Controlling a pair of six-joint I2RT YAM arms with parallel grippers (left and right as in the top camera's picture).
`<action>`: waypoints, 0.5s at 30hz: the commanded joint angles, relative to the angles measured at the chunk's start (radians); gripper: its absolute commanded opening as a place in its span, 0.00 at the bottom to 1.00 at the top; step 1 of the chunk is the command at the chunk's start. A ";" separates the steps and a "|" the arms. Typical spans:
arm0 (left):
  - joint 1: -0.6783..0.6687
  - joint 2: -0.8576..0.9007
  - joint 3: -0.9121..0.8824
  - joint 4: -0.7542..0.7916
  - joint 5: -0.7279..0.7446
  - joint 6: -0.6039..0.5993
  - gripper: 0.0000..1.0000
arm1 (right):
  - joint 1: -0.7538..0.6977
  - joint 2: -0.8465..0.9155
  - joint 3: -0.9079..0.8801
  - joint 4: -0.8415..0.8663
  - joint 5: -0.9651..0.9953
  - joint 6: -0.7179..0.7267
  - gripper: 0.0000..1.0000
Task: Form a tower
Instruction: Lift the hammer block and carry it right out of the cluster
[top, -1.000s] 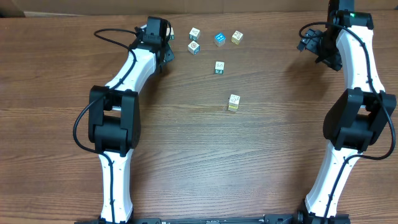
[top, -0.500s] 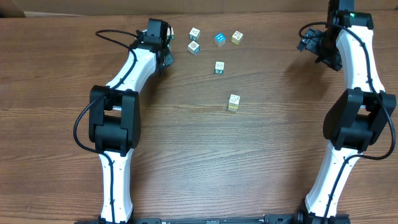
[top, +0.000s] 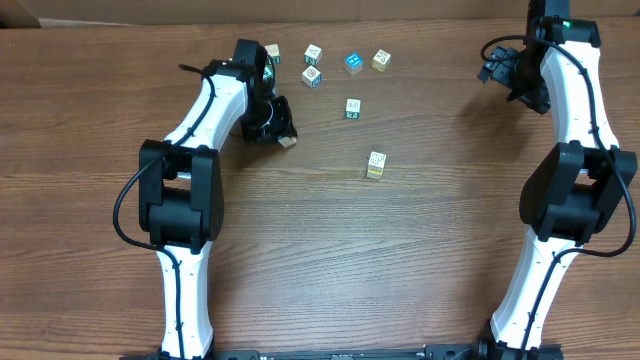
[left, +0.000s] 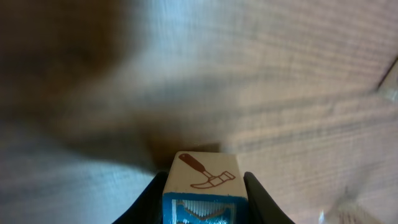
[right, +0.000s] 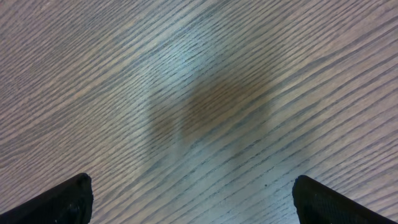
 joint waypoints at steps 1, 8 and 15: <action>-0.023 0.002 -0.027 -0.075 0.036 0.043 0.14 | -0.006 -0.018 0.012 0.004 0.003 0.003 1.00; -0.068 -0.158 -0.028 -0.221 -0.178 0.053 0.11 | -0.006 -0.018 0.012 0.004 0.003 0.003 1.00; -0.131 -0.274 -0.028 -0.244 -0.245 0.050 0.13 | -0.006 -0.018 0.012 0.004 0.003 0.003 1.00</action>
